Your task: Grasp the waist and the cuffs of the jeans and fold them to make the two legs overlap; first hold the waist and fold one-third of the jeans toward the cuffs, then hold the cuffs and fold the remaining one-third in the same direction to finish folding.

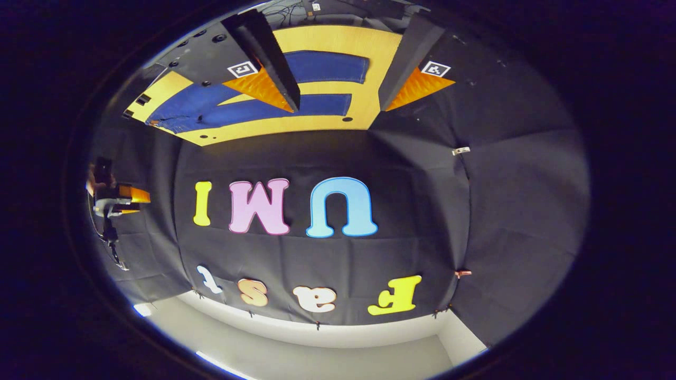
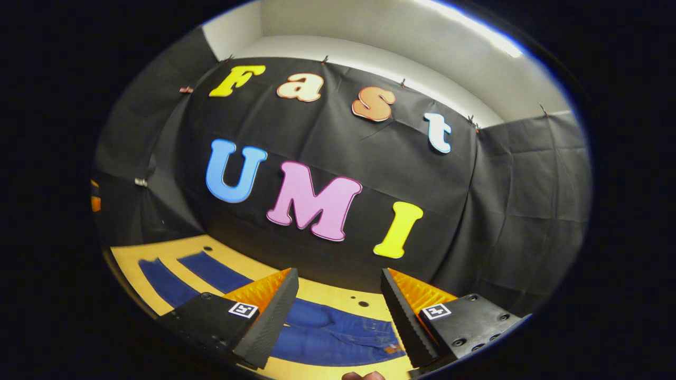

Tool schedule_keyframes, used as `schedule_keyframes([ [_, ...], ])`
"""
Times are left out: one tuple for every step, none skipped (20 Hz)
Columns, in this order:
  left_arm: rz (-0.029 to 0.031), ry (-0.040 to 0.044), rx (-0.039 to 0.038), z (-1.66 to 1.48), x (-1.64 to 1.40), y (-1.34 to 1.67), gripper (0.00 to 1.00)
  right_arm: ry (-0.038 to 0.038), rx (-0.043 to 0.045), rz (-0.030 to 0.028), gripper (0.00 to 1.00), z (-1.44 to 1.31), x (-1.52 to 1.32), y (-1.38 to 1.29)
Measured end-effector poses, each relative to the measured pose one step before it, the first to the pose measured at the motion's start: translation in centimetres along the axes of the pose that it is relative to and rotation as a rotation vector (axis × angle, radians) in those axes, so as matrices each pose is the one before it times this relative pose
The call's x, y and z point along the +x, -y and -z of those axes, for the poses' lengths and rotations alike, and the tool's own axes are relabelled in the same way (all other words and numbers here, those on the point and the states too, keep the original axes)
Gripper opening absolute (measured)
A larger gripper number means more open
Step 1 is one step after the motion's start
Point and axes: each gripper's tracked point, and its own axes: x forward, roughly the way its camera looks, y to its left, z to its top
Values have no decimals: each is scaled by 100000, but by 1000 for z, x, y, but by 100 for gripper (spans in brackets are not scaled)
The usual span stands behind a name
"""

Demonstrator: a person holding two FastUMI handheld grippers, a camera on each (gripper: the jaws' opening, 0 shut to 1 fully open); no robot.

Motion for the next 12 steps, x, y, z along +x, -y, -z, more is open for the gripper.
schedule_keyframes([
  [2714, -4372, -907, 1519, 1094, -237, 97, -1778, -5320, -574, 96, 973, 243, 699],
  [2817, -3679, -835, 1266, 1445, -162, 97, -1644, -3924, -2435, 94, 973, 239, 303],
  [3225, -3253, 1063, 1008, 1394, 0, 97, -2130, -3718, -1832, 96, 1305, 393, 314],
  [3155, -3183, 3467, 1059, 1388, -22, 97, -3163, -4361, -1493, 96, 1925, 671, 279],
  [4676, -4704, 4845, 1205, 1595, 179, 97, -4463, -5132, -1079, 96, 2376, 628, 317],
  [4320, -5240, 3195, 1337, 1387, 187, 97, -4625, -5342, 724, 96, 2761, 812, 400],
  [3244, -5516, 2690, 1300, 1502, 155, 97, -4863, -5157, 879, 96, 2661, 957, 130],
  [1176, -5328, 3882, 1551, 1535, -488, 97, -4062, -4568, -2359, 96, 2519, 993, -953],
  [612, -4760, 5468, 1155, 1236, -368, 99, -4216, -4673, -2867, 96, 2392, 831, -1403],
  [1328, -3168, 7158, 892, 1199, -282, 99, -4324, -3654, -3645, 96, 2226, 1097, -1469],
  [1538, -3091, 8160, 704, 1401, -276, 99, -3032, -3136, -3904, 96, 1581, 1279, -1190],
  [1117, -3831, 8702, 1060, 1235, -174, 99, -2919, -3326, -4765, 96, 1671, 1238, -1400],
])
